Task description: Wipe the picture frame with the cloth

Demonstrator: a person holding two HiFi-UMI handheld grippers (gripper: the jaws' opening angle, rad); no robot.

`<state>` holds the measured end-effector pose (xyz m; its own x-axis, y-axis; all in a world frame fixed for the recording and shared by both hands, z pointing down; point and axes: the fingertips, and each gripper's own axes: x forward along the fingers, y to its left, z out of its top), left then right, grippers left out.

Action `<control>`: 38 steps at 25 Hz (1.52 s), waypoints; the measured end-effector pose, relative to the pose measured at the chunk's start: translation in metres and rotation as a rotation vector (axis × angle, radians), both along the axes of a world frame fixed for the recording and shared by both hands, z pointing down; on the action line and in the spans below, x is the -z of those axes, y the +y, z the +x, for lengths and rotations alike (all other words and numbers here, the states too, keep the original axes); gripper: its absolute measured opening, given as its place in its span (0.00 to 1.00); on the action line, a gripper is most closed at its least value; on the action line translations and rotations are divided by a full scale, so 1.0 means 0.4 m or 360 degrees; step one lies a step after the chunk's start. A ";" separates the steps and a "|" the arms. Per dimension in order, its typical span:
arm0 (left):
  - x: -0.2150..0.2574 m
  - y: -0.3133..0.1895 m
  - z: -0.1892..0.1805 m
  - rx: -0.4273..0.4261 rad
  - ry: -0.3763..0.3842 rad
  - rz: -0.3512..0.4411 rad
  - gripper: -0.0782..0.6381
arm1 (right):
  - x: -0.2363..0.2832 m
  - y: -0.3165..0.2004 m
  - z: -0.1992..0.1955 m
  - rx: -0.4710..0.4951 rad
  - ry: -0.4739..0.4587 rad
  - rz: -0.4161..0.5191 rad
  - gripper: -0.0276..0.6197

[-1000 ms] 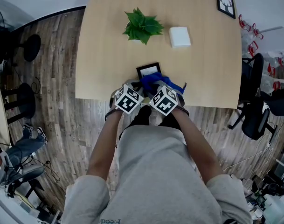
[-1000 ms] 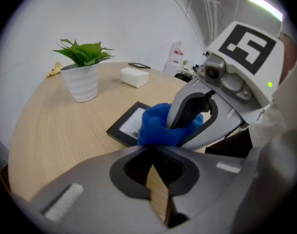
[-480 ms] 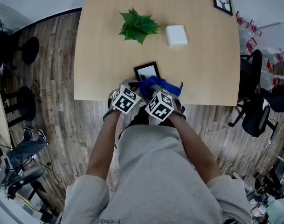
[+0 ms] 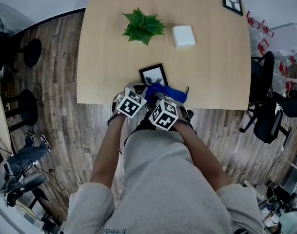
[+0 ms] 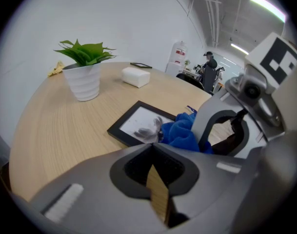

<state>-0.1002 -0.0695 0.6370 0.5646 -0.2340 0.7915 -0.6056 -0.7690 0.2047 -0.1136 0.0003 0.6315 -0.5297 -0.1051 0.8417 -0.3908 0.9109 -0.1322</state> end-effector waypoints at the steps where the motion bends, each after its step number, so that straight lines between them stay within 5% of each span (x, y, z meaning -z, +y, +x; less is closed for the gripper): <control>1: 0.000 0.000 0.000 0.0000 -0.0003 0.0000 0.18 | -0.001 -0.001 0.003 -0.0003 0.0000 0.0003 0.16; 26: 0.003 0.004 0.000 0.0007 -0.0056 0.0018 0.18 | -0.007 -0.050 0.153 -0.0327 -0.0049 0.0007 0.17; 38: 0.004 -0.002 -0.001 0.0151 -0.0096 0.0032 0.18 | -0.004 -0.073 0.215 -0.0348 -0.0111 -0.0015 0.17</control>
